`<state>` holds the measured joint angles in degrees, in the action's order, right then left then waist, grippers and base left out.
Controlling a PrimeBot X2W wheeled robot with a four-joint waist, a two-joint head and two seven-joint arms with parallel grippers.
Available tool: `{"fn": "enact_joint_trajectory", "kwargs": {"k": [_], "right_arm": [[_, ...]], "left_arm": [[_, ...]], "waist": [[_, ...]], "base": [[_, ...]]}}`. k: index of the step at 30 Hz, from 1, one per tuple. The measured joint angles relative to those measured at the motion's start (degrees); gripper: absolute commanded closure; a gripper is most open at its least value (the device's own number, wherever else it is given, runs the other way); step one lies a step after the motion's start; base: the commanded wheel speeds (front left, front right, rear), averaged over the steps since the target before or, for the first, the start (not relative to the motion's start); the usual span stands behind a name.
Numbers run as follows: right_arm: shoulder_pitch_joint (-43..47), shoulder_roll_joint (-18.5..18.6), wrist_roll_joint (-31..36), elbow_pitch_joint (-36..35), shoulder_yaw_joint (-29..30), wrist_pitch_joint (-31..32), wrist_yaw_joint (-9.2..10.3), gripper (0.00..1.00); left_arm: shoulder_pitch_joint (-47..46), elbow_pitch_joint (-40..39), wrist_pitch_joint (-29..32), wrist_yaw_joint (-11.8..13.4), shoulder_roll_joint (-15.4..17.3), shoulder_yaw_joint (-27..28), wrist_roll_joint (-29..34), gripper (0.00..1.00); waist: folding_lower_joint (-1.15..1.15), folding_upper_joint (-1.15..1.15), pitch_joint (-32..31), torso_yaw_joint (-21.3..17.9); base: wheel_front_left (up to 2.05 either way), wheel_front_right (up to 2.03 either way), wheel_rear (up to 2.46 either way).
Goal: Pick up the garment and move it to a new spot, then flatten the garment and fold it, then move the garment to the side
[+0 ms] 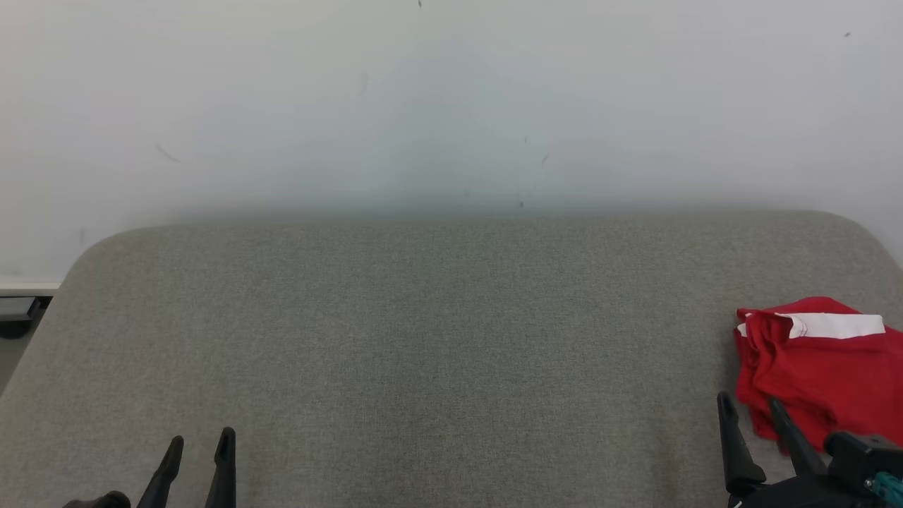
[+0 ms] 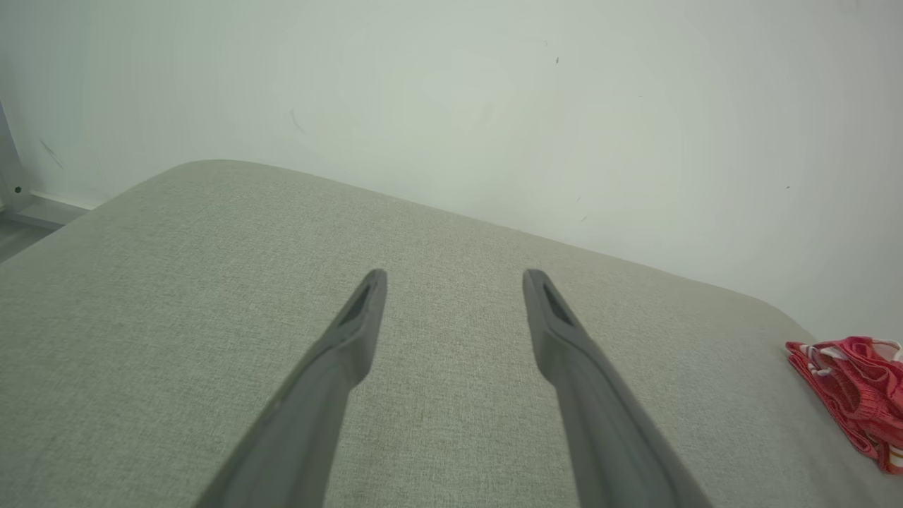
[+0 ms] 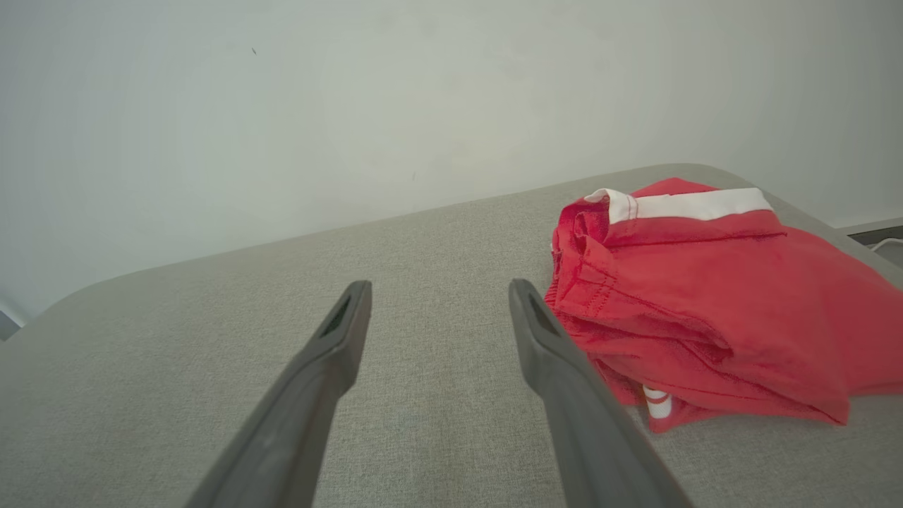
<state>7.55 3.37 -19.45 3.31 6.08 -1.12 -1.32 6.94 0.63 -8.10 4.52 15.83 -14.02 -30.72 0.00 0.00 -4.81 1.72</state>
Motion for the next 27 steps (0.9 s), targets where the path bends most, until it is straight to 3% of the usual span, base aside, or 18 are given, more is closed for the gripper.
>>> {"fn": "enact_joint_trajectory", "kwargs": {"k": [7,8,21,27], "right_arm": [[-0.2,-0.1,-0.1,0.1,-0.6,0.0,-0.2,0.0],[-0.2,-0.1,-0.2,0.2,-0.6,0.0,-0.2,1.0],[2.4,-1.0,-2.4,5.0,-0.7,0.7,-0.2,1.0],[1.4,-1.0,-8.2,5.9,-0.4,1.2,-0.3,1.0]], "left_arm": [[0.0,0.3,0.0,0.0,-0.1,0.4,-0.2,0.0],[0.0,0.3,0.0,0.0,-0.1,0.4,-0.3,1.0],[2.0,4.5,1.1,-0.3,-3.0,0.5,-2.8,1.0],[1.6,5.4,2.1,-1.0,-3.7,1.8,-7.0,1.0]], "waist": [[0.0,0.0,0.0,0.5],[0.0,0.0,0.0,0.5],[0.0,0.0,0.2,0.5],[0.0,0.0,0.6,0.3]], "base": [[0.0,0.0,0.0],[0.0,0.0,0.0],[0.0,0.0,0.0],[0.0,0.0,0.0]]}}
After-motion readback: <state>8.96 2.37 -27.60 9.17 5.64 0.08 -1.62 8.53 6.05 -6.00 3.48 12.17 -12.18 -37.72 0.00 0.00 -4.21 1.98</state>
